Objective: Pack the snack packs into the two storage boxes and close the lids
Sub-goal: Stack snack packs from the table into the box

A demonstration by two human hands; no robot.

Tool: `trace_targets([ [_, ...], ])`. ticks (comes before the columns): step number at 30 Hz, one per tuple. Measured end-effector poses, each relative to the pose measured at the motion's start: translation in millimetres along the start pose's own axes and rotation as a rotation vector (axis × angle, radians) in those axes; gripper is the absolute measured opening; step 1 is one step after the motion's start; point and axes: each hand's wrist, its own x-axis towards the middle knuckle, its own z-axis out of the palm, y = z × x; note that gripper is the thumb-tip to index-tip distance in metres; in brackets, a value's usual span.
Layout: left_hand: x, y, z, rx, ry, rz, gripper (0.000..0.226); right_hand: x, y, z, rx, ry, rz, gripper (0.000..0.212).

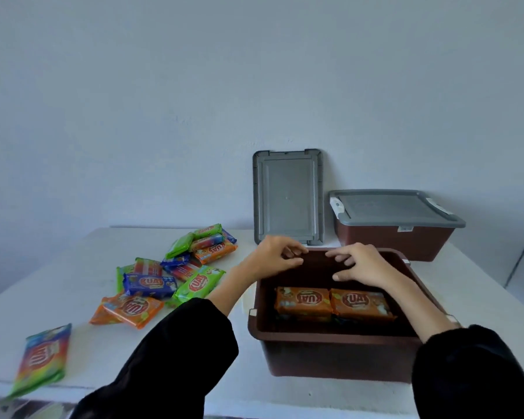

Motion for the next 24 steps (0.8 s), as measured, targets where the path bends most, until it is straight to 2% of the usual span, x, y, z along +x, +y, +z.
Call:
trace_targets([
  [4,-39,-29,-48,-0.043,0.217,-0.112,0.022,10,-74,14,0.096,0.13,-0.175,0.056],
  [7,-80,-57,-85,-0.041,0.356,-0.26,0.022,29,-132,37,0.099,0.085,-0.328,0.054],
  [11,-145,-97,-129,0.084,0.444,-0.453,0.025,60,-197,77,0.101,-0.029,-0.48,0.054],
  [14,-192,-122,-147,0.16,0.459,-0.638,0.028,91,-227,116,-0.016,-0.193,-0.558,0.064],
  [18,-245,-156,-150,0.233,0.368,-0.955,0.043,122,-238,153,-0.324,-0.477,-0.642,0.088],
  [21,-273,-175,-137,0.187,0.311,-1.172,0.064,138,-234,164,-0.498,-0.57,-0.673,0.095],
  [24,-286,-185,-119,0.143,0.27,-1.284,0.078,146,-228,170,-0.582,-0.642,-0.654,0.096],
])
